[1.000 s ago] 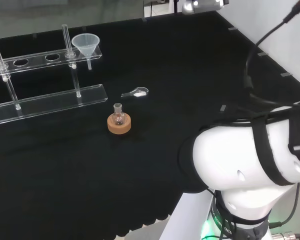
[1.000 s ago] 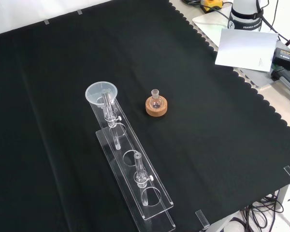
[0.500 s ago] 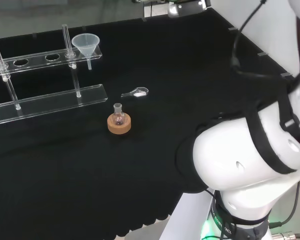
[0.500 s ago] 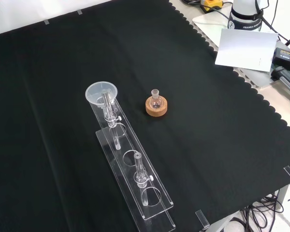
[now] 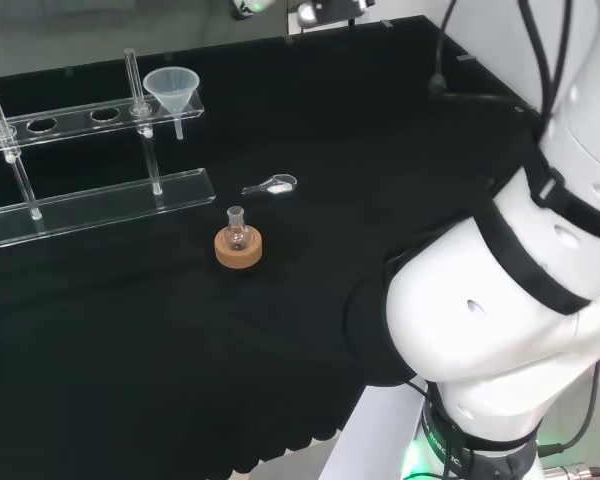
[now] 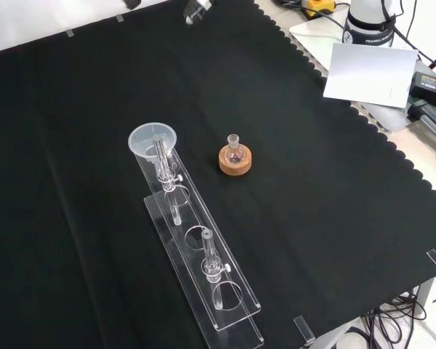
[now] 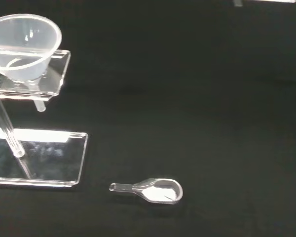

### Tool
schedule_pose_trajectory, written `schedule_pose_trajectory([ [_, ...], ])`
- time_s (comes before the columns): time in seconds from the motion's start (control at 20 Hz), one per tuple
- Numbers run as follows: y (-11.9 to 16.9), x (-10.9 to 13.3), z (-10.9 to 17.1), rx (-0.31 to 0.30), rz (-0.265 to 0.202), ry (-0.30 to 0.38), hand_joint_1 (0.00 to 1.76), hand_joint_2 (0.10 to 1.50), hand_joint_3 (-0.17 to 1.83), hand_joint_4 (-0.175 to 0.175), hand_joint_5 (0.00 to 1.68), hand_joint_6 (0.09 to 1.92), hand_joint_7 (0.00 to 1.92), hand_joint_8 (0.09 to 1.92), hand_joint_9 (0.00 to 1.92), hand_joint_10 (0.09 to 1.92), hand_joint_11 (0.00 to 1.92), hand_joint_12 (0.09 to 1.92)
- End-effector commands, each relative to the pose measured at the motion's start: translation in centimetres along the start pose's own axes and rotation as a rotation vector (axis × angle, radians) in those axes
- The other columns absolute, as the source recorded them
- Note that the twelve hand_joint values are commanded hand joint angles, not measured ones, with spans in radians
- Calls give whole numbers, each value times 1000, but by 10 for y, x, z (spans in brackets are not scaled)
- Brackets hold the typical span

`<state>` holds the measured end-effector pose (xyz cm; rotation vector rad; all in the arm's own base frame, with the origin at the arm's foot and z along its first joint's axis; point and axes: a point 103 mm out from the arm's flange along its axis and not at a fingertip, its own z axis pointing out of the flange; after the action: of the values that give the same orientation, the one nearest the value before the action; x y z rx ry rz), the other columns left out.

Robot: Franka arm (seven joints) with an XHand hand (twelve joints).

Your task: Pick up the funnel from the transparent funnel stand.

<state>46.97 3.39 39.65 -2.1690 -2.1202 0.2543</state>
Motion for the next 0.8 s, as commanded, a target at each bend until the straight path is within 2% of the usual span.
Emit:
schedule_pose_trajectory([
  [0.05, 44, 42, 24, 63, -83, 6, 377, 931, 304, 28, 140, 87, 56, 482, 218, 671, 67, 1432],
  [0.55, 71, 83, 38, 145, -125, -4, 489, 833, 284, 20, 103, 87, 14, 508, 174, 695, 59, 1447],
  [0.8, 80, 96, 46, 186, -140, -21, 512, 791, 298, 20, 52, 87, 0, 427, 128, 735, 59, 1461],
])
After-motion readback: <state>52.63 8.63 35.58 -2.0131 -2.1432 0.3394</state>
